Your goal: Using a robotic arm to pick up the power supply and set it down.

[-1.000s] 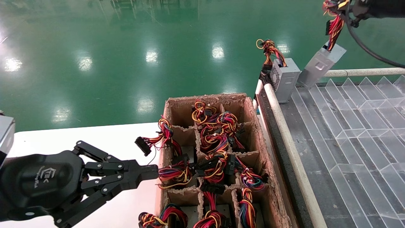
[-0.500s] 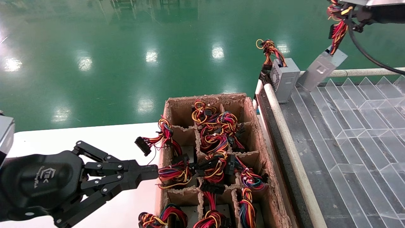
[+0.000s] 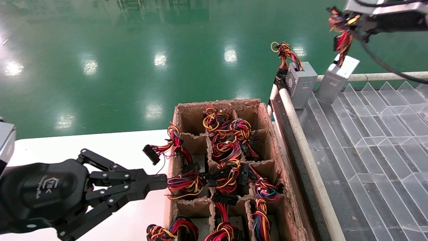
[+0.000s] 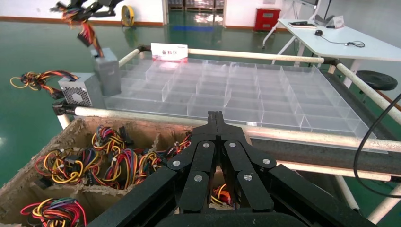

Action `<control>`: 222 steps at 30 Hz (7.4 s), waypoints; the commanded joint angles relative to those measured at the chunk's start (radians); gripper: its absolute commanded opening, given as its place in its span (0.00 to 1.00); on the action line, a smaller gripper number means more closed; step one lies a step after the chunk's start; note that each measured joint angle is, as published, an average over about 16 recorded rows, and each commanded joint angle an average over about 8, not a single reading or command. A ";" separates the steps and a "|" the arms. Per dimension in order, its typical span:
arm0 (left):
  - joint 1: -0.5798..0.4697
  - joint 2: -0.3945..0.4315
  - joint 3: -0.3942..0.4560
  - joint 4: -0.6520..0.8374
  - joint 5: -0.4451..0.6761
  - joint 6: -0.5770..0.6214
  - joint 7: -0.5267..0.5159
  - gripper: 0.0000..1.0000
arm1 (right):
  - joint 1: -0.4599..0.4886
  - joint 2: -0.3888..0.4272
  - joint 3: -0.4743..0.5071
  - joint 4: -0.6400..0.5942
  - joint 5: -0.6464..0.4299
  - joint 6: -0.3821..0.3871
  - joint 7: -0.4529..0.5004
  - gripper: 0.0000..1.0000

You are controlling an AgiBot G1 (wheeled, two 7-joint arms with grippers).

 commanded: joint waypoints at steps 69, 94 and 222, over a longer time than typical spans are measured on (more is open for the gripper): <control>0.000 0.000 0.001 0.001 -0.001 0.000 0.000 1.00 | -0.175 0.020 0.174 0.200 0.197 0.070 0.100 1.00; 0.000 0.000 0.001 0.001 -0.001 0.000 0.000 1.00 | -0.611 0.237 0.448 0.698 0.395 -0.275 0.423 1.00; 0.000 0.000 0.001 0.001 -0.001 -0.001 0.001 1.00 | -1.097 0.480 0.753 1.255 0.617 -0.661 0.783 1.00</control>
